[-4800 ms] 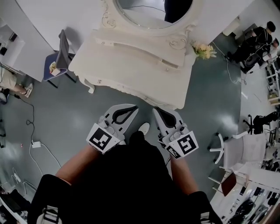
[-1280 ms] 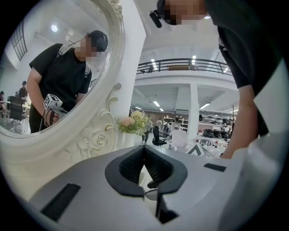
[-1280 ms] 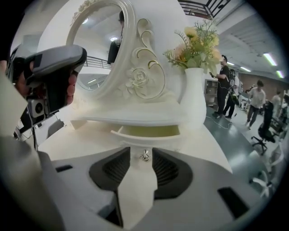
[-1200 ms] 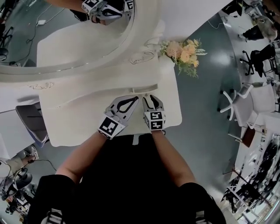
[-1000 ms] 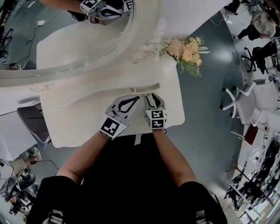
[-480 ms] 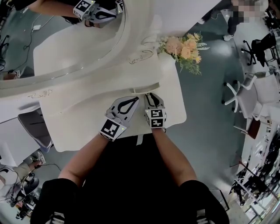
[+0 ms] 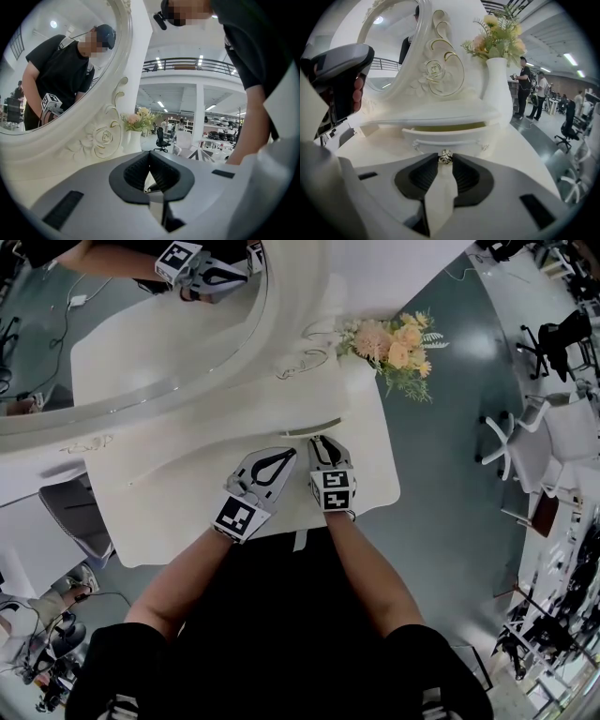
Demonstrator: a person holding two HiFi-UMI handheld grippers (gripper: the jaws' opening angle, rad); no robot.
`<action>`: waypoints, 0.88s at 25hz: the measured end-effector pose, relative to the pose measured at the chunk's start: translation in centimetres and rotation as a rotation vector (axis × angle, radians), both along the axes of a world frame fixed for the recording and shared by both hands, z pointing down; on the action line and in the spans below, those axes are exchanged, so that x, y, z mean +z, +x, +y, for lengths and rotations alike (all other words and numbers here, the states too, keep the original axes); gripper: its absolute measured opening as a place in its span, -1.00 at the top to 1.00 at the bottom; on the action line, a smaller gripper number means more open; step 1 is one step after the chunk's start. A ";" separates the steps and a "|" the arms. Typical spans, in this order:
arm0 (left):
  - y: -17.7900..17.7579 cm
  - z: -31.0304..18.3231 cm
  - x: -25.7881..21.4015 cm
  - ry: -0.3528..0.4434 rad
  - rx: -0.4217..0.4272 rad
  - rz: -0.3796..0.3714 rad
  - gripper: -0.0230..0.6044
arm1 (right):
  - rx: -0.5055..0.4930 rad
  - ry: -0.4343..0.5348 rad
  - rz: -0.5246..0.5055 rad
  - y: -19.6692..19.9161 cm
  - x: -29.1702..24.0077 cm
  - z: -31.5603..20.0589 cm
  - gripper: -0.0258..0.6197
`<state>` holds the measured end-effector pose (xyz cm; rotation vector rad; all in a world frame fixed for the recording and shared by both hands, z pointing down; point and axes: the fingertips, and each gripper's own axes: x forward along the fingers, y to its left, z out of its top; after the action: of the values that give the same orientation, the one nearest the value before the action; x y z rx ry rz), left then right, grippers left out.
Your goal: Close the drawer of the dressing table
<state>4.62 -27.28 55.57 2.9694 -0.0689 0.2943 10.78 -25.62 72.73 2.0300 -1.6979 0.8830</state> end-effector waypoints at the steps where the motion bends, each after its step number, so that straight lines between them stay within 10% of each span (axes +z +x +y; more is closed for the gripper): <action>1: 0.0 -0.1 0.0 0.000 -0.001 0.000 0.95 | -0.002 0.000 0.001 0.1 0.0 -0.1 0.61; 22: -0.7 -1.2 -0.3 -0.014 -0.010 0.003 0.95 | -0.012 0.014 0.014 1.3 0.1 -3.5 0.61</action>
<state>3.91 -28.43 55.26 2.9551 -0.0816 0.2873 12.03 -29.13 72.83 2.0276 -1.7116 0.8529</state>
